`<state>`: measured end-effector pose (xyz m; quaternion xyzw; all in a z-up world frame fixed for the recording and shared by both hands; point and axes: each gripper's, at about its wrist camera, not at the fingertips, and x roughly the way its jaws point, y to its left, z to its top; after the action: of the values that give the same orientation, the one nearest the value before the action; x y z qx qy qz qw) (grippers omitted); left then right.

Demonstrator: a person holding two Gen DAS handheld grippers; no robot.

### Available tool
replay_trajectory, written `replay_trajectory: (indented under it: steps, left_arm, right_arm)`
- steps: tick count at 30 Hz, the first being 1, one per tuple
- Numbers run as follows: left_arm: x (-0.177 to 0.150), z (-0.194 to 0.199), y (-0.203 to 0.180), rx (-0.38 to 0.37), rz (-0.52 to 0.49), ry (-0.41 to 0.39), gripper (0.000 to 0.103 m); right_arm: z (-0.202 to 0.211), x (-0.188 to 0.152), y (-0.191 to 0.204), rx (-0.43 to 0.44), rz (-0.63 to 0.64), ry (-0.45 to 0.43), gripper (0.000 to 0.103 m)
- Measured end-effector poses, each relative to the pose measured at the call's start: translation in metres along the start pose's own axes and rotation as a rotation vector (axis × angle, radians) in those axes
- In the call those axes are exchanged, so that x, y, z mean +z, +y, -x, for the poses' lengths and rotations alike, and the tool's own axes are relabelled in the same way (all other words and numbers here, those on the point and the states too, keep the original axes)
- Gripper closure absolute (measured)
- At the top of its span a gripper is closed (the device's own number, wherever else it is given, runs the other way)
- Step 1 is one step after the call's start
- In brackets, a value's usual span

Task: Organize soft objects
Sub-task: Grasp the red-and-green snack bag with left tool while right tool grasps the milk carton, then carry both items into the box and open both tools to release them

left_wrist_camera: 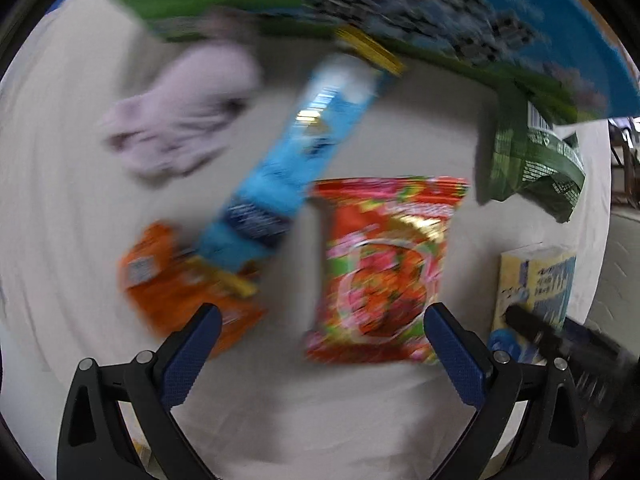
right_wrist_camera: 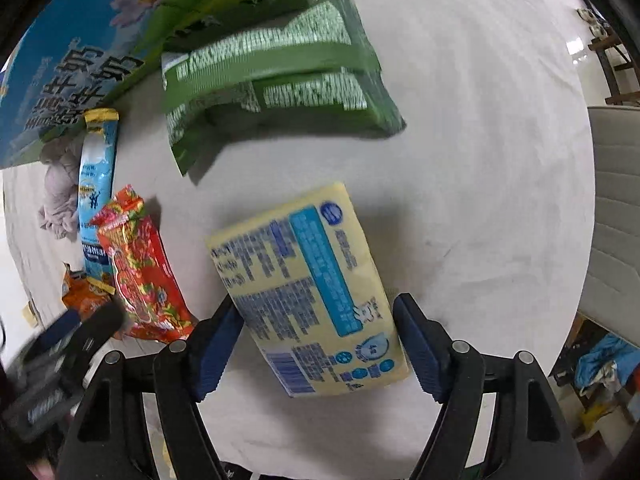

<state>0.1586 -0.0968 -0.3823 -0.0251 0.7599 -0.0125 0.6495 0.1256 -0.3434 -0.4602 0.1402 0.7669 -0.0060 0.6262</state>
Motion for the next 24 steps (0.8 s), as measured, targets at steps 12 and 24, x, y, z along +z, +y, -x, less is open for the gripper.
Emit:
replay_trajectory:
  steps: [12,24]
  left_arm:
    - [-0.033,-0.015,-0.048,0.092,-0.095,-0.017,0.054]
    - [-0.046,0.010,-0.061,0.114,-0.107,-0.082,0.060]
  right_arm:
    - [-0.020,-0.045,-0.026,-0.018,-0.032,-0.012,0.027]
    - [-0.060,-0.059,-0.009,-0.091,0.010,-0.041,0.031]
